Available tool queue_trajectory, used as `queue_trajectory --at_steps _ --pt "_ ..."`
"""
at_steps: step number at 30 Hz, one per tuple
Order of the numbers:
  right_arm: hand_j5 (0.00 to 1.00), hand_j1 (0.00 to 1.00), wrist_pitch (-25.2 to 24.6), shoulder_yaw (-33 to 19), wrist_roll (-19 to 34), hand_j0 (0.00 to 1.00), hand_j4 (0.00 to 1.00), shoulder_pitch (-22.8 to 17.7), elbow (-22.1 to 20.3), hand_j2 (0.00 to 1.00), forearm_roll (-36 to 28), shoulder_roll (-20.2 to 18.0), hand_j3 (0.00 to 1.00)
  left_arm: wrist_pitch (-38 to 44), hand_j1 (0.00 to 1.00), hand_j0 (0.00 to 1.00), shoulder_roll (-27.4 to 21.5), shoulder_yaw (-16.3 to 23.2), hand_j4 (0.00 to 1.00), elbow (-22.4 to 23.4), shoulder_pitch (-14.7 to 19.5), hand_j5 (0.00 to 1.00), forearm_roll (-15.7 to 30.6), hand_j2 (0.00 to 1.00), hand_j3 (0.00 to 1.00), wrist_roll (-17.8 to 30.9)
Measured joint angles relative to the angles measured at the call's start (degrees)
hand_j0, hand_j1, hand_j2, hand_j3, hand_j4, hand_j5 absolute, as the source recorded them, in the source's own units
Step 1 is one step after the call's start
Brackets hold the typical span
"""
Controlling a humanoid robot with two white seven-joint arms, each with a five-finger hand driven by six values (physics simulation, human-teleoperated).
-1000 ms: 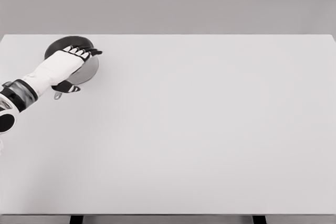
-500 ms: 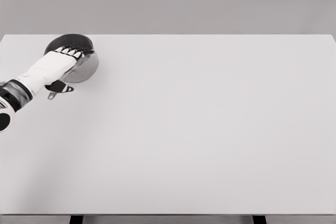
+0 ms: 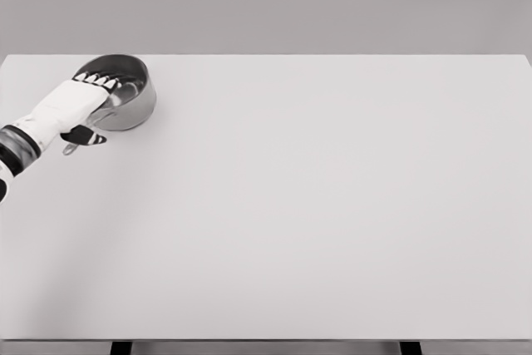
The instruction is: Rotate pot handle
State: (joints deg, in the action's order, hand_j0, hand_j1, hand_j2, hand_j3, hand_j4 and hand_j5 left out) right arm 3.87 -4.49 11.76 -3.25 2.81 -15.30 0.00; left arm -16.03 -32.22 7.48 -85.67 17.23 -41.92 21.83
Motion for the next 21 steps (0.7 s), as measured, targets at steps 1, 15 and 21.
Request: queue_trajectory --at_steps 1,15,21 --pt "1.0 1.0 0.0 0.0 0.0 1.0 1.0 0.0 0.0 1.0 0.0 0.0 1.0 0.0 1.0 1.0 0.0 -0.2 1.0 0.1 0.0 1.0 0.0 1.0 1.0 0.0" --pt "1.0 1.0 0.0 0.0 0.0 1.0 1.0 0.0 0.0 1.0 0.0 0.0 1.0 -0.1 1.0 1.0 -0.9 -1.0 1.0 2.7 0.4 1.0 -0.1 1.0 1.0 0.0" --pt "1.0 1.0 0.0 0.0 0.0 1.0 1.0 0.0 0.0 1.0 0.0 0.0 1.0 0.0 1.0 1.0 -1.4 -1.2 1.0 3.1 0.4 1.0 0.0 1.0 1.0 0.0"
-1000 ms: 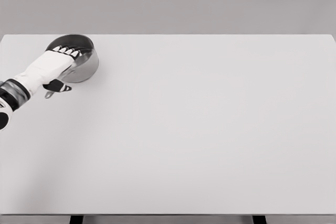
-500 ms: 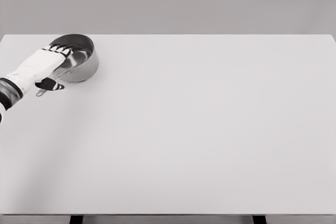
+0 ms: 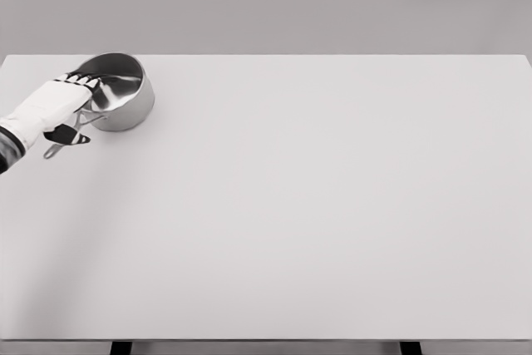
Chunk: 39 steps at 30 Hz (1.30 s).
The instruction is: Rotate pot handle
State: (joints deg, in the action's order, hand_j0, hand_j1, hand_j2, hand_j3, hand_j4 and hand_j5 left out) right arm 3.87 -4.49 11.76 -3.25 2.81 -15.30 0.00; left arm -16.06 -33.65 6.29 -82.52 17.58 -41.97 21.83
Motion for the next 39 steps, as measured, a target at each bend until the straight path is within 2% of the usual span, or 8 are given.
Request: queue_trajectory --at_steps 13,20,39 --pt "1.0 1.0 0.0 0.0 0.0 1.0 1.0 0.0 0.0 1.0 0.0 0.0 1.0 0.1 1.0 1.0 -0.2 -0.5 1.0 0.2 -0.1 1.0 -1.1 1.0 1.0 0.0" --pt "1.0 1.0 0.0 0.0 0.0 1.0 1.0 0.0 0.0 1.0 0.0 0.0 1.0 0.1 1.0 1.0 -0.1 -1.1 1.0 2.3 0.1 1.0 -2.1 1.0 1.0 -0.1" --pt "1.0 1.0 0.0 0.0 0.0 1.0 1.0 0.0 0.0 1.0 0.0 0.0 1.0 0.3 1.0 1.0 -0.1 -2.3 1.0 6.4 3.0 1.0 -2.5 1.0 1.0 -0.2"
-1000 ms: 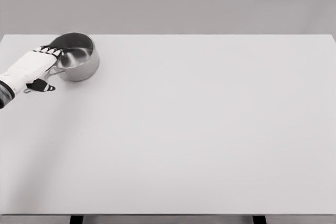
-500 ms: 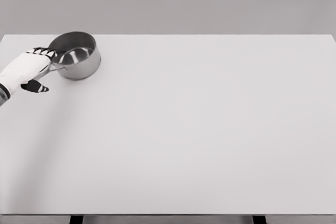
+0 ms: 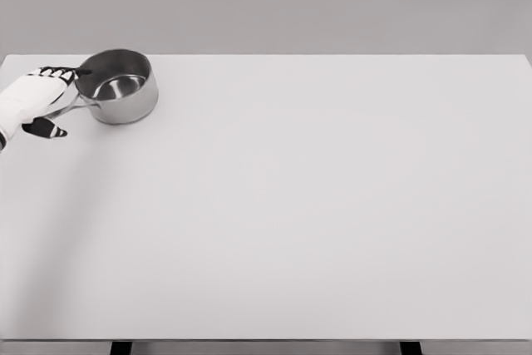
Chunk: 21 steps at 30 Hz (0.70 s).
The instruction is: Rotate pot handle
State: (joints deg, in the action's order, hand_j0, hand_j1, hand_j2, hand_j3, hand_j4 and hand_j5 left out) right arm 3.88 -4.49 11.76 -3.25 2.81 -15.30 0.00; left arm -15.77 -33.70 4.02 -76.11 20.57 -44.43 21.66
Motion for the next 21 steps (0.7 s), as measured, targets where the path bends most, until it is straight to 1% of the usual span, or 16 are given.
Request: queue_trajectory --at_steps 7,17,21 --pt "1.0 1.0 0.0 0.0 0.0 1.0 1.0 0.0 0.0 1.0 0.0 0.0 1.0 0.0 1.0 1.0 0.0 0.0 1.0 1.5 0.5 1.0 0.0 1.0 1.0 0.0" --pt "1.0 1.0 0.0 0.0 0.0 1.0 1.0 0.0 0.0 1.0 0.0 0.0 1.0 0.3 1.0 1.0 -0.1 0.0 1.0 3.8 2.4 1.0 0.0 1.0 1.0 0.0" --pt "1.0 1.0 0.0 0.0 0.0 1.0 1.0 0.0 0.0 1.0 0.0 0.0 1.0 1.7 1.0 1.0 0.0 0.0 1.0 4.3 2.4 1.0 -1.0 1.0 1.0 -0.4"
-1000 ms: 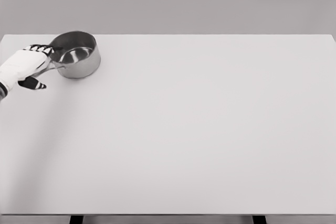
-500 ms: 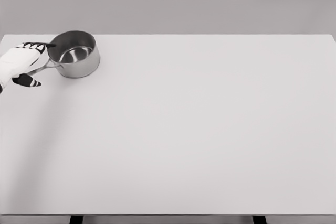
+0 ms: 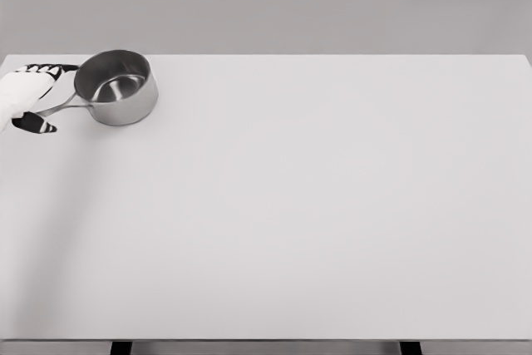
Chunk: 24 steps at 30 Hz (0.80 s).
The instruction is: Rotate pot handle
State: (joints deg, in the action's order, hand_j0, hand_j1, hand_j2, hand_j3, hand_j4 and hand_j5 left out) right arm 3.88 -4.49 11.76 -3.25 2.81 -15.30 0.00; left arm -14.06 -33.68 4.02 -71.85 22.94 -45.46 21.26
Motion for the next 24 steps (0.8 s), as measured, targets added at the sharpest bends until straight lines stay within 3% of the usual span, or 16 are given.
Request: queue_trajectory --at_steps 24 --pt "1.0 1.0 0.0 0.0 0.0 1.0 1.0 0.0 0.0 1.0 0.0 0.0 1.0 5.1 1.0 1.0 0.3 0.4 1.0 4.3 3.5 1.0 -1.0 1.0 1.0 -1.7"
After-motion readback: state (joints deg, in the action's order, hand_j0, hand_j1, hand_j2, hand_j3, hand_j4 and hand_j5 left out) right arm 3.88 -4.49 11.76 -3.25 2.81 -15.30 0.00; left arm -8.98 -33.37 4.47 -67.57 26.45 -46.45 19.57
